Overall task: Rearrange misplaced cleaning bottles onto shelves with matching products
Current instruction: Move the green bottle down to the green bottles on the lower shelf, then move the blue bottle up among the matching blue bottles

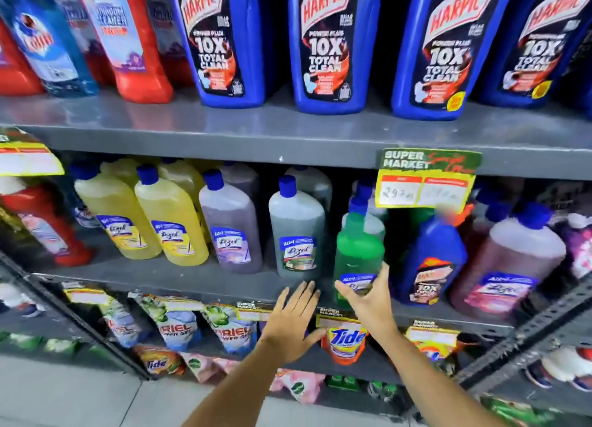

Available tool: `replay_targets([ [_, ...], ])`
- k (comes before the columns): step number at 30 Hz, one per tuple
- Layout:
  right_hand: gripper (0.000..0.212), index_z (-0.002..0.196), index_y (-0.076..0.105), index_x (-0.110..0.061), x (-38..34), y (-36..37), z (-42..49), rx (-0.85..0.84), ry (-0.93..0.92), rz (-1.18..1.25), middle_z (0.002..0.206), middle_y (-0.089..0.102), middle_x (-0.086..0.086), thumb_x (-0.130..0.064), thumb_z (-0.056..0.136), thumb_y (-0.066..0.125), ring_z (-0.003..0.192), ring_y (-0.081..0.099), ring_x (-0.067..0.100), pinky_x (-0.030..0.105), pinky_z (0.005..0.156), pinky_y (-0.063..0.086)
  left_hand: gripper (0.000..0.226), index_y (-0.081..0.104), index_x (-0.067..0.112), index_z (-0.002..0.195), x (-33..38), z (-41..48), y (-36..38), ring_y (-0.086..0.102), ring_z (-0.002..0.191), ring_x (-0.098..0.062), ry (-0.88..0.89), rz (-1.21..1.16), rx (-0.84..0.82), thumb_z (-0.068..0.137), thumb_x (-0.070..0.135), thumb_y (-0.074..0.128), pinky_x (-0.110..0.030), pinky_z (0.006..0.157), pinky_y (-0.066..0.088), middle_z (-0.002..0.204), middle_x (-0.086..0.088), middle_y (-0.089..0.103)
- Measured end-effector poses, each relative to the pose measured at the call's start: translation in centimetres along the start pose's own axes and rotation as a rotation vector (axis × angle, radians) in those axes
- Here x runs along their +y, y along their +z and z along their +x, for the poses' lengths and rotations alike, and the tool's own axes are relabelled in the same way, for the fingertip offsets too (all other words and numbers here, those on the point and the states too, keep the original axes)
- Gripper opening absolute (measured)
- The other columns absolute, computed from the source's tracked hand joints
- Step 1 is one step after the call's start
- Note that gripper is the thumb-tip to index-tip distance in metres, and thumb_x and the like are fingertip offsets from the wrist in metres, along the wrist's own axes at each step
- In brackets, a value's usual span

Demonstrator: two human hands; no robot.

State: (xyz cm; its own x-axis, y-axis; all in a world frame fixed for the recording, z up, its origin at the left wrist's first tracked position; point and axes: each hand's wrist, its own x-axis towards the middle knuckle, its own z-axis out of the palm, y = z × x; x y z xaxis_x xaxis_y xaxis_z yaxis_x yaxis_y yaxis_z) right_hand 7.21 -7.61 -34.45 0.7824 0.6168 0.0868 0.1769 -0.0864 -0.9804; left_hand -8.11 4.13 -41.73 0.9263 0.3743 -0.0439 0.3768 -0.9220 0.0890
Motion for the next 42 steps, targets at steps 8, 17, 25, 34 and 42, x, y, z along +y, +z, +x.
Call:
replay_targets([
  [8,0.081,0.137,0.03,-0.012,1.5,0.4,0.3,-0.039,0.026,-0.027,0.119,0.06,-0.002,-0.006,0.074,0.081,0.104,0.063,-0.004,0.024,0.094,0.052,0.077,0.037,0.007,0.147,0.0,0.0,0.5,0.028,0.143,-0.026,0.021,0.021,0.083,0.093,0.062,0.033,-0.046,0.113,0.011,0.154,-0.01,0.034],
  [17,0.07,0.139,0.037,-0.007,1.8,-2.5,-3.8,0.381,-0.222,-0.09,0.127,0.04,-0.003,-0.032,0.083,0.073,0.122,0.045,0.022,0.04,0.1,0.044,0.071,0.027,0.009,0.151,0.0,-0.2,0.5,0.02,0.145,-0.026,0.03,0.055,0.106,0.097,0.056,0.024,-0.049,0.116,0.015,0.158,-0.01,0.025],
  [25,0.113,0.148,0.023,-0.002,0.2,-7.2,1.5,0.554,-0.11,-0.285,0.146,0.034,0.021,-0.041,0.064,0.088,0.139,0.028,0.032,0.043,0.117,0.025,0.072,0.034,0.009,0.149,0.1,-0.2,0.2,0.028,0.143,-0.026,0.018,0.05,0.095,0.099,0.059,0.017,-0.051,0.114,0.019,0.155,-0.01,0.033],
  [34,0.119,0.146,0.022,-0.008,0.9,-7.8,3.2,0.564,0.033,-0.266,0.142,0.044,0.015,-0.038,0.055,0.091,0.13,0.044,0.034,0.047,0.11,0.039,0.073,0.024,0.009,0.152,0.6,-0.6,-0.6,0.018,0.146,-0.024,-0.004,0.054,0.114,0.097,0.056,0.015,-0.046,0.116,0.007,0.158,-0.008,0.02],
  [42,0.116,0.139,0.033,-0.021,-1.5,-9.5,-4.5,0.542,-0.022,-0.326,0.121,0.065,0.012,-0.046,0.044,0.094,0.108,0.062,0.034,0.043,0.094,0.047,0.054,0.026,0.013,0.153,1.6,-2.2,-5.5,0.041,0.134,-0.025,0.019,-0.239,0.182,0.102,0.03,0.036,-0.037,0.112,0.031,0.152,-0.005,0.039],
])
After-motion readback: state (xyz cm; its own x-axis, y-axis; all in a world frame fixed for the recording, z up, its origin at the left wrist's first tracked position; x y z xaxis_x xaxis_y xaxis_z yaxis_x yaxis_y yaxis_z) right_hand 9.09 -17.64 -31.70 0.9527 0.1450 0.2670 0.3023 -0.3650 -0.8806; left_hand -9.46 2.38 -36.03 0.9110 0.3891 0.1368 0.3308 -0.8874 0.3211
